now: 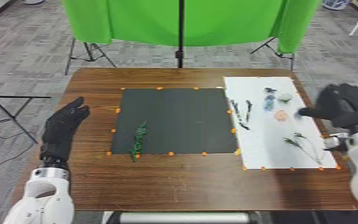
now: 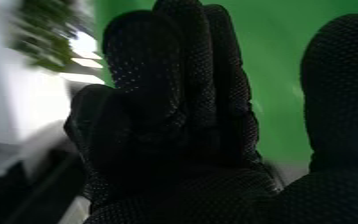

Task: Arrange flowers

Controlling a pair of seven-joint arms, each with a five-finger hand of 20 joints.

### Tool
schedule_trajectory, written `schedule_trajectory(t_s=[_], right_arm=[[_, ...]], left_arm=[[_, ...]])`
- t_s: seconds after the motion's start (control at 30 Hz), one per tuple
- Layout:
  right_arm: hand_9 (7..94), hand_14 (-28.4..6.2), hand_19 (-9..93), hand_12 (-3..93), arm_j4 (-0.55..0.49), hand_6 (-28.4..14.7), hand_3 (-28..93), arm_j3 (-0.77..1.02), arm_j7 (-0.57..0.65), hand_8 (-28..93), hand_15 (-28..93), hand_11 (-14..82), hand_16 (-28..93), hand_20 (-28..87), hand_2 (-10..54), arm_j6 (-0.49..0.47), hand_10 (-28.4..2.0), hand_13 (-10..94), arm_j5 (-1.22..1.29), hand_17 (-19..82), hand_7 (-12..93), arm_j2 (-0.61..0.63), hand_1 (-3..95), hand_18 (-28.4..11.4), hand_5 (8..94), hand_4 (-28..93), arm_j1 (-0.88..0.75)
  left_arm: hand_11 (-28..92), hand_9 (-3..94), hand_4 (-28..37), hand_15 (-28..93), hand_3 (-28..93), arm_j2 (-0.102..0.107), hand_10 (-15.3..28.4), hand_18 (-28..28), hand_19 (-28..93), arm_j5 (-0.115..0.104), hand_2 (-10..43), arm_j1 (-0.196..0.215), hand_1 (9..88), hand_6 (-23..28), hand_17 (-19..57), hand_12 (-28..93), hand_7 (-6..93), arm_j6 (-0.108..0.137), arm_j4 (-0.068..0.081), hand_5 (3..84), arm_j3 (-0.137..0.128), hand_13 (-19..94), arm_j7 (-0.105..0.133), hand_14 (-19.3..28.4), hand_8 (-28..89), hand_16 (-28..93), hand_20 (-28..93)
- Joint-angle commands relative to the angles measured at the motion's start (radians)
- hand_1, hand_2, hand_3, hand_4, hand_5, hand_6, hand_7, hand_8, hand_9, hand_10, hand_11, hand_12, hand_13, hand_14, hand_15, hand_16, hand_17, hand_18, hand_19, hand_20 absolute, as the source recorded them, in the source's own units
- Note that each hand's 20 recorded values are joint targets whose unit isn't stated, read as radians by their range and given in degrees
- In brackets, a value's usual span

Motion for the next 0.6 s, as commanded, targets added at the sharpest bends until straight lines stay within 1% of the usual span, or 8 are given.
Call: schedule_trajectory(t_s=[0.03,0.13,0.2,0.27,0.4,0.47,0.53,0.6], right_arm=[[82.8,-4.4,91,23.7,0.166,-0.2,54,0.01,0.014,-9,49,26.6,31,42,-9.5,-0.07,-11.9,88,-0.016,59,21,-0.02,38.2,-11.4,75.8,-24,0.032],[83.0,-4.4,91,23.7,0.213,-0.1,54,-0.009,0.015,-9,49,26.7,31,42,-9.5,-0.092,-11.8,88,-0.02,59,21,-0.034,38.3,-11.2,75.8,-24,0.057],[83.0,-4.4,91,23.7,0.221,-0.1,54,-0.014,0.03,-9,49,26.6,31,42,-9.5,-0.114,-11.9,88,0.003,59,21,-0.044,38.1,-11.1,76.0,-25,0.06],[83.0,-4.3,91,23.6,0.226,-0.2,54,-0.018,0.03,-9,49,26.4,31,42,-9.5,-0.111,-12.2,88,-0.004,59,21,-0.05,38.2,-11.1,76.2,-25,0.059],[83.3,-4.4,91,23.3,0.213,-0.3,54,-0.013,0.045,-9,49,25.9,30,42,-9.5,-0.078,-12.2,88,-0.002,59,21,-0.056,37.6,-11.0,76.6,-24,0.044],[83.4,-4.4,91,23.3,0.199,-0.3,56,-0.007,0.059,-9,49,25.8,30,42,-9.5,-0.056,-12.2,88,0.015,59,21,-0.058,37.2,-11.0,76.4,-23,0.033],[83.5,-4.4,91,23.3,0.171,-0.3,56,0.005,0.068,-9,49,25.6,30,42,-9.5,-0.053,-12.3,88,0.048,59,21,-0.064,37.0,-11.0,76.4,-20,0.017],[83.5,-4.5,91,23.3,0.139,-0.4,56,0.011,0.068,-9,49,25.5,30,41,-9.5,-0.029,-12.5,88,0.082,59,21,-0.07,35.7,-11.1,76.6,-17,-0.007]], left_arm=[[18,44.3,-14.7,12,63,-0.004,13.7,12.2,5,0.009,-8.6,-0.006,29.8,4.4,3.7,12,12.1,0.001,0.006,45.6,0.012,33,-0.005,16.6,-6,4,18],[17,44.3,-14.7,12,63,-0.009,13.7,12.2,5,0.007,-8.6,-0.01,29.8,4.4,3.7,12,12.2,-0.001,0.009,45.5,0.016,33,-0.005,16.6,-6,4,18],[17,44.3,-14.6,12,63,-0.011,13.7,12.2,5,0.009,-8.7,-0.009,29.8,4.4,3.7,12,12.1,-0.003,0.008,45.6,0.018,33,-0.006,16.6,-6,4,18],[17,44.3,-14.6,12,63,-0.012,13.7,12.1,5,0.007,-8.7,-0.007,29.8,4.4,3.7,12,12.2,0.001,0.006,45.6,0.019,33,-0.006,16.7,-6,4,18],[18,44.2,-14.6,12,63,-0.012,13.7,12.1,5,0.0,-8.5,-0.001,29.8,4.4,3.7,12,12.1,0.003,0.006,45.5,0.019,33,-0.006,16.6,-6,4,18],[17,44.3,-14.6,12,63,-0.012,13.7,12.1,5,-0.001,-8.5,-0.001,29.8,4.4,3.7,12,12.1,0.0,0.006,45.5,0.019,33,-0.008,16.6,-6,4,18],[17,44.3,-14.7,12,63,-0.015,13.7,12.1,5,0.002,-8.5,-0.001,29.8,4.4,3.7,12,12.0,-0.001,0.006,45.6,0.021,33,-0.012,16.6,-6,4,18],[17,44.3,-14.7,12,63,-0.018,13.7,12.1,5,0.0,-8.4,0.0,29.8,4.4,3.7,12,12.0,-0.004,0.006,45.6,0.021,33,-0.012,16.6,-6,4,18]])
